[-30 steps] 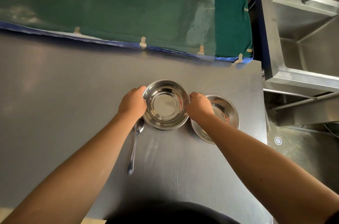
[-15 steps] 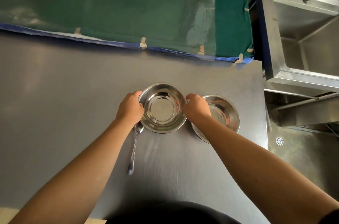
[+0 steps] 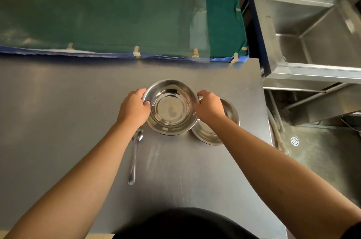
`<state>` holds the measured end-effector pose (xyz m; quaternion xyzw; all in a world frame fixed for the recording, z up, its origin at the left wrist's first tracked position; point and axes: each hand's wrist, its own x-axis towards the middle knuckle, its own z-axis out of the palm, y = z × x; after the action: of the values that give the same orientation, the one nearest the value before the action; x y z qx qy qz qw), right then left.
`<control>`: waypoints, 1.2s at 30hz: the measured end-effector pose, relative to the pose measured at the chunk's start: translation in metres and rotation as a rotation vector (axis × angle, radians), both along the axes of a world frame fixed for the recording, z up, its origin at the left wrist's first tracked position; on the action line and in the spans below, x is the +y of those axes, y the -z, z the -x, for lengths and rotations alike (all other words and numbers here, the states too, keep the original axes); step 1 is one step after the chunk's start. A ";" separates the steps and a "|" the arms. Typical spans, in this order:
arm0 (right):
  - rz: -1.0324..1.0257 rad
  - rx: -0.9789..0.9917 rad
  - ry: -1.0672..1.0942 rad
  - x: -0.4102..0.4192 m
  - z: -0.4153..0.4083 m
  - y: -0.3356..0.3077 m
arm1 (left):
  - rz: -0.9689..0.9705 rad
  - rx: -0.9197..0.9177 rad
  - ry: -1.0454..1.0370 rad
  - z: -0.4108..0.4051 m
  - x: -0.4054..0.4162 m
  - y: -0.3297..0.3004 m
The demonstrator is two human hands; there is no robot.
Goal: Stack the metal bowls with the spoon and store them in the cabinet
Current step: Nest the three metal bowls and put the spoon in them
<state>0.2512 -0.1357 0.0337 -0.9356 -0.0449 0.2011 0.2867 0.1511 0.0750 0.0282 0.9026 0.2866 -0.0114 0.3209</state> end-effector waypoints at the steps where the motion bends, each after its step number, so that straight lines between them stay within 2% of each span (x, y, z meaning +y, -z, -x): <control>1: -0.008 0.004 0.020 -0.006 -0.001 -0.001 | -0.003 -0.014 0.005 -0.004 -0.005 -0.003; 7: -0.006 -0.035 0.122 -0.064 -0.008 -0.005 | 0.019 -0.045 0.082 -0.028 -0.056 -0.007; 15: 0.035 -0.016 0.165 -0.115 -0.014 0.014 | 0.053 0.018 0.203 -0.041 -0.103 0.011; 26: 0.093 0.055 0.163 -0.139 -0.019 0.037 | 0.043 0.074 0.233 -0.045 -0.130 0.036; 36: 0.147 -0.001 0.133 -0.141 -0.017 0.046 | 0.030 0.081 0.215 -0.045 -0.139 0.049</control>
<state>0.2686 -0.2769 -0.0125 -0.9552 0.0319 0.1838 0.2299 0.1964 -0.0639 -0.0206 0.9220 0.2008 -0.0863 0.3197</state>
